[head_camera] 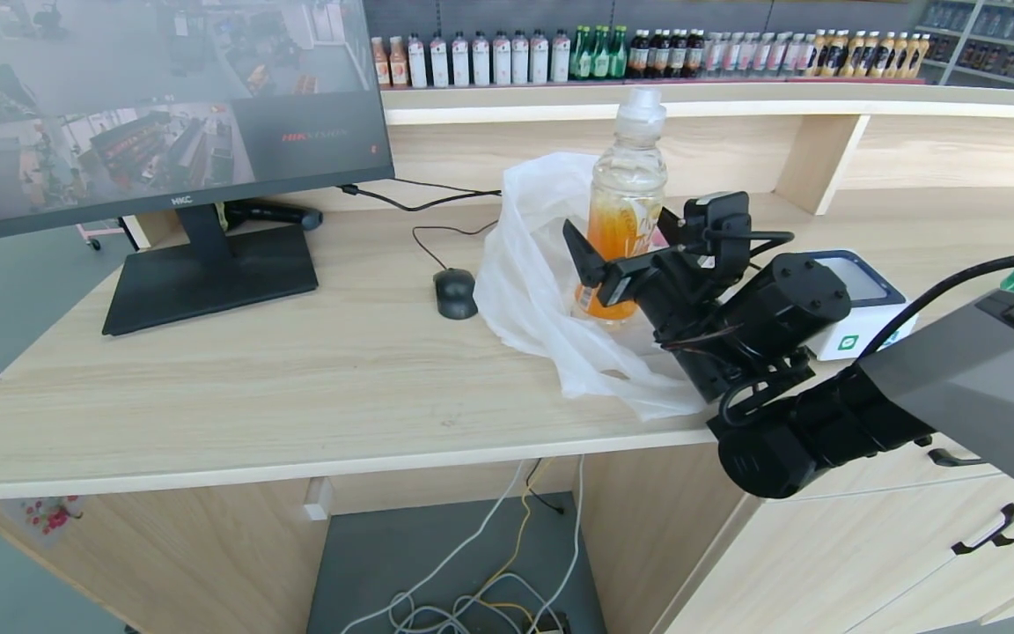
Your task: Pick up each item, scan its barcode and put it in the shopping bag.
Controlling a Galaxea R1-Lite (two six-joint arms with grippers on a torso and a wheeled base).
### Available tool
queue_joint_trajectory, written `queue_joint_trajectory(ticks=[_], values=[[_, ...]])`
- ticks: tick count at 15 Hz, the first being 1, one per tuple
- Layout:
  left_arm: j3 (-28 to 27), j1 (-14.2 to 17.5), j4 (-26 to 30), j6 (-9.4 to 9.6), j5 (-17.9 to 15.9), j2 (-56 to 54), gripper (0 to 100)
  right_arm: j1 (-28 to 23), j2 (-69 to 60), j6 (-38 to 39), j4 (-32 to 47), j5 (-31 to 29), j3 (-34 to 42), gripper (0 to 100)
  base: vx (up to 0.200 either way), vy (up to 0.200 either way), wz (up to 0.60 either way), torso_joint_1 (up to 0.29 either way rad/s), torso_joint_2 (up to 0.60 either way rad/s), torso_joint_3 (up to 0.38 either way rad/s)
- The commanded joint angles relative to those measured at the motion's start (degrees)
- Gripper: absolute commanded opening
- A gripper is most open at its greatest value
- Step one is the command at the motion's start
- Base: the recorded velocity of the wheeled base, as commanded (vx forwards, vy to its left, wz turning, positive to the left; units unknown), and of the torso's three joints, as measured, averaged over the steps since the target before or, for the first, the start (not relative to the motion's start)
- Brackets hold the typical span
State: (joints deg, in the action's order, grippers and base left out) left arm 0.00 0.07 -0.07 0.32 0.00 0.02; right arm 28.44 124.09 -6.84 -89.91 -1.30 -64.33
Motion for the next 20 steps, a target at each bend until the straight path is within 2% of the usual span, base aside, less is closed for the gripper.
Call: queue_joint_trajectory(ticks=[1, 5, 10, 15, 17, 20], values=[[0.0, 0.01, -0.01, -0.05, 0.0, -0.02, 100, 0.04, -1.04, -0.02, -0.09, -0.01, 0.87, 100, 0.0, 0.0, 0.0, 0.0, 0.0, 0.0], [0.0, 0.01, -0.01, 0.03, 0.09, -0.02, 100, 0.04, -5.52, -0.02, -0.09, -0.01, 3.77, 100, 0.0, 0.0, 0.0, 0.0, 0.0, 0.0], [0.0, 0.01, -0.01, -0.05, 0.0, -0.02, 100, -0.32, -14.84, -0.54, -0.09, 0.07, 11.68, 100, 0.0, 0.0, 0.0, 0.0, 0.0, 0.0], [0.0, 0.01, -0.01, -0.05, 0.0, -0.02, 100, -4.8, -25.74, -0.9, -0.09, -0.01, 21.44, 100, 0.0, 0.0, 0.0, 0.0, 0.0, 0.0], [0.0, 0.01, -0.01, 0.21, 0.0, -0.02, 100, -4.89, -27.94, -0.9, -0.09, -0.01, 24.52, 100, 0.0, 0.0, 0.0, 0.0, 0.0, 0.0], [0.0, 0.01, -0.01, -0.05, 0.0, -0.02, 100, -4.62, -28.99, -0.9, -0.09, -0.01, 25.48, 100, -0.067, 0.0, 0.0, 0.002, 0.0, 0.001]])
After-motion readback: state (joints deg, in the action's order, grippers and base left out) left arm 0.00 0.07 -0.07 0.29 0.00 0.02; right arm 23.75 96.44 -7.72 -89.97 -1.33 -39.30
